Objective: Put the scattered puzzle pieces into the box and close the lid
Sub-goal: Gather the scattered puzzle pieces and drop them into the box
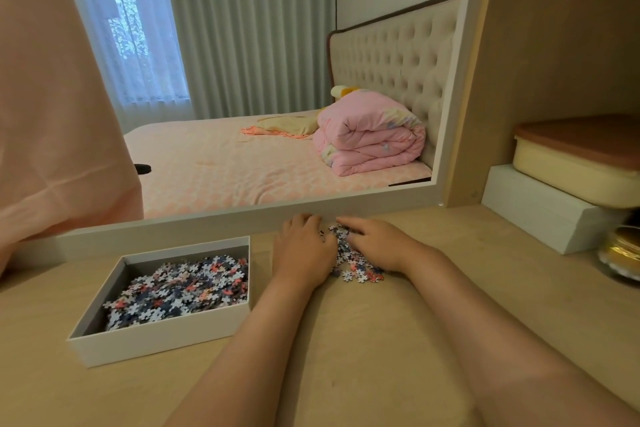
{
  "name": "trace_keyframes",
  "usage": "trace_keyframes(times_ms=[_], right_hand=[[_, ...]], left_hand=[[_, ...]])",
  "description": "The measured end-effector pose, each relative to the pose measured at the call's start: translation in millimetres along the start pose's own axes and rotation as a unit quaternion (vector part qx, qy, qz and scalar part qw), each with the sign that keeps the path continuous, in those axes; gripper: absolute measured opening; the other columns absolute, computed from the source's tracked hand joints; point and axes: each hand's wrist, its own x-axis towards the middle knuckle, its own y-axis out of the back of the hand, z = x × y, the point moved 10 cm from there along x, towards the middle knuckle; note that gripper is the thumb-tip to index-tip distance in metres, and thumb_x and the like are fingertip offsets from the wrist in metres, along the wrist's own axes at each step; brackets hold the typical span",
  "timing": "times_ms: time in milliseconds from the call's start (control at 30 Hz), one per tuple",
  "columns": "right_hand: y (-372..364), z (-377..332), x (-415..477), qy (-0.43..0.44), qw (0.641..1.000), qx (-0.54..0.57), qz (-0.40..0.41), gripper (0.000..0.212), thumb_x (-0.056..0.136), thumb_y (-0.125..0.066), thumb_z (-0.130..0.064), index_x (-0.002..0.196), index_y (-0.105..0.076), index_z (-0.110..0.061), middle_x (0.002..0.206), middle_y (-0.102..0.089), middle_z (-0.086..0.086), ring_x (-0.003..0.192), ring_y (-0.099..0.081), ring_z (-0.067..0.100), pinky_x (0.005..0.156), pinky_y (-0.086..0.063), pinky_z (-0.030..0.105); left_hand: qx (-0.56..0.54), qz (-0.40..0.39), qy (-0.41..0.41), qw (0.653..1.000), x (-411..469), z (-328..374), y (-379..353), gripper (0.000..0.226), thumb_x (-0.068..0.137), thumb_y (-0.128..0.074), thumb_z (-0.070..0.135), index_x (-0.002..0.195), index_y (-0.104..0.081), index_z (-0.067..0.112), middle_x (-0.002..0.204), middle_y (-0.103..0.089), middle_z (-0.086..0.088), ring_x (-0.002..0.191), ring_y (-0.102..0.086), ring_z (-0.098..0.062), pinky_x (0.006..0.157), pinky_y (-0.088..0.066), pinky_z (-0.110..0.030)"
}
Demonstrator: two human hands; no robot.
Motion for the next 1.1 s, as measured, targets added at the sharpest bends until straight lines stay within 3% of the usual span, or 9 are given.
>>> trace_keyframes(times_ms=[100,200,300,367,467,767,967,1100], right_hand=[[1,-2,3,0.008,0.997,0.077,0.005,0.045,0.092,-0.049,-0.008,0.131,-0.065,-0.024,0.136,-0.062,-0.005,0.128,-0.054,0.011,0.113,-0.038,0.032],[29,5,-3,-0.011,0.984,0.148,0.096,0.042,0.088,-0.047,0.0,0.113,-0.075,-0.021,0.115,-0.072,-0.005,0.113,-0.063,0.009,0.106,-0.046,0.034],[40,14,-11,-0.027,0.989,0.069,0.127,0.04,0.096,-0.046,-0.012,0.126,-0.067,-0.027,0.132,-0.064,-0.005,0.126,-0.054,0.012,0.107,-0.04,0.031],[21,20,-13,-0.046,0.998,-0.02,0.048,0.045,0.101,-0.042,-0.025,0.146,-0.047,-0.028,0.156,-0.04,-0.005,0.145,-0.033,0.015,0.118,-0.026,0.033],[-3,20,-18,-0.043,0.992,-0.112,-0.035,0.055,0.104,-0.033,-0.031,0.157,-0.021,-0.028,0.166,-0.011,-0.006,0.153,-0.004,0.011,0.124,-0.005,0.037],[-18,-5,-58,-0.053,0.994,-0.082,-0.058,0.052,0.107,-0.026,-0.029,0.158,-0.017,-0.024,0.166,-0.007,-0.003,0.153,-0.001,0.013,0.122,0.0,0.031],[-31,-39,-106,-0.051,0.995,-0.088,0.004,0.05,0.108,-0.024,-0.038,0.155,-0.029,-0.023,0.165,-0.017,-0.002,0.153,-0.009,0.012,0.124,-0.007,0.035],[-47,-67,-133,-0.051,0.994,-0.096,0.004,0.051,0.108,-0.021,-0.038,0.155,-0.029,-0.022,0.165,-0.019,0.0,0.153,-0.01,0.015,0.123,-0.007,0.034]], left_hand=[[-0.025,-0.079,-0.057,0.995,-2,12,-18,0.05,0.093,-0.042,0.028,0.142,-0.045,0.022,0.142,-0.052,-0.005,0.128,-0.043,-0.026,0.106,-0.036,-0.036],[-0.082,-0.061,-0.059,0.993,-3,12,-11,0.052,0.09,-0.042,0.031,0.141,-0.048,0.027,0.138,-0.055,-0.004,0.126,-0.046,-0.022,0.104,-0.042,-0.039],[-0.027,-0.09,-0.069,0.993,-3,16,-17,0.061,0.095,-0.043,0.041,0.152,-0.032,0.022,0.157,-0.03,-0.001,0.143,-0.025,-0.02,0.116,-0.025,-0.036],[0.026,-0.128,-0.093,0.987,-5,24,-25,0.067,0.096,-0.039,0.05,0.155,-0.023,0.022,0.163,-0.018,0.002,0.148,-0.015,-0.019,0.119,-0.014,-0.036],[0.052,-0.153,-0.128,0.978,-14,37,-27,0.06,0.098,-0.039,0.048,0.152,-0.029,0.023,0.16,-0.025,0.0,0.147,-0.019,-0.02,0.117,-0.013,-0.032],[0.018,-0.225,-0.128,0.966,-61,50,-16,0.067,0.099,-0.039,0.039,0.155,-0.016,0.012,0.163,-0.015,-0.008,0.15,-0.009,-0.019,0.118,-0.005,-0.027],[0.001,-0.197,-0.14,0.97,-110,43,3,0.06,0.102,-0.034,0.037,0.155,-0.019,0.014,0.162,-0.019,-0.007,0.149,-0.012,-0.017,0.117,-0.002,-0.023],[-0.014,-0.188,-0.13,0.973,-140,32,20,0.058,0.101,-0.036,0.033,0.154,-0.024,0.014,0.16,-0.025,-0.005,0.148,-0.017,-0.018,0.118,-0.007,-0.025]])
